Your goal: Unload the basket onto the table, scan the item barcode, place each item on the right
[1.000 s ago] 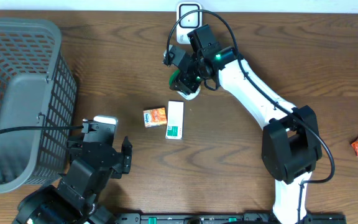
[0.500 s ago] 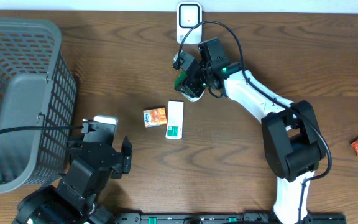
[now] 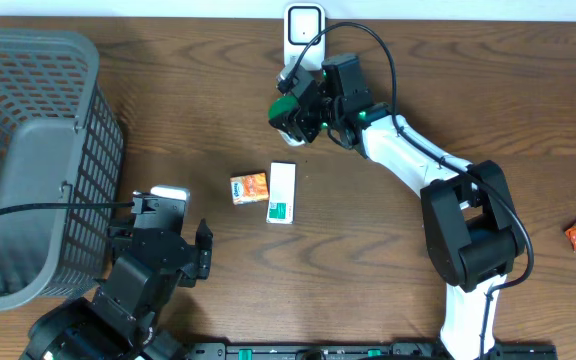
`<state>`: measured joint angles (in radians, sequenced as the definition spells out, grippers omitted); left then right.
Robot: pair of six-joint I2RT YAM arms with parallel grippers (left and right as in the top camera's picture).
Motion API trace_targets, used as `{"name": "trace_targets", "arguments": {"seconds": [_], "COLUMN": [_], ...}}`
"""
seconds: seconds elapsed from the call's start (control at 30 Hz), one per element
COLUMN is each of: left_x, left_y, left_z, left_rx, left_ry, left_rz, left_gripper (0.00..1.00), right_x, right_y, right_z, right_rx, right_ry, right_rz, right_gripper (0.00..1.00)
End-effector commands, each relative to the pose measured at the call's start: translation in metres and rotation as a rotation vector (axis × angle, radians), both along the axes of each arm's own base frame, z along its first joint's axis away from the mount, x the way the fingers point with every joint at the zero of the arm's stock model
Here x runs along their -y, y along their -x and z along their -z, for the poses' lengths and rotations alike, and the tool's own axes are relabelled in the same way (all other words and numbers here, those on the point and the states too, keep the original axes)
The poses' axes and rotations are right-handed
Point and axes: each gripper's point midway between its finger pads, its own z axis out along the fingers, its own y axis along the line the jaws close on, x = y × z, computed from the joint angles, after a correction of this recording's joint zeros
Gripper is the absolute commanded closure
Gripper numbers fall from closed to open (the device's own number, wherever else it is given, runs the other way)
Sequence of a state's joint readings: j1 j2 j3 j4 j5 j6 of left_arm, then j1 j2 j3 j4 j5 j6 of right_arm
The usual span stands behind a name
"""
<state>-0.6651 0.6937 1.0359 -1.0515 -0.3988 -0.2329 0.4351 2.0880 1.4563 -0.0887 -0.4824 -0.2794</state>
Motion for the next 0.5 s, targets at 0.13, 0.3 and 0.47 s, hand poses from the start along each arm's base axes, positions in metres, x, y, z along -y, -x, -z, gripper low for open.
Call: {"name": "trace_targets", "arguments": {"seconds": [0.13, 0.3, 0.47], "left_x": [-0.002, -0.002, -0.002], "left_y": [0.0, 0.0, 0.0], "left_z": [0.001, 0.001, 0.001], "left_rx": [0.001, 0.001, 0.001], "left_ry": [-0.007, -0.007, -0.007], "left_rz": [-0.01, -0.01, -0.01], "left_gripper": [0.15, 0.15, 0.15], "right_x": [-0.01, -0.021, -0.029], "right_y": [-0.014, -0.018, -0.008], "right_z": [-0.006, 0.002, 0.019], "right_rx": [0.016, 0.028, 0.064], "right_ry": [-0.105, -0.167, -0.141], "right_rz": [0.04, 0.083, 0.119], "right_gripper": [0.51, 0.51, 0.5]}}
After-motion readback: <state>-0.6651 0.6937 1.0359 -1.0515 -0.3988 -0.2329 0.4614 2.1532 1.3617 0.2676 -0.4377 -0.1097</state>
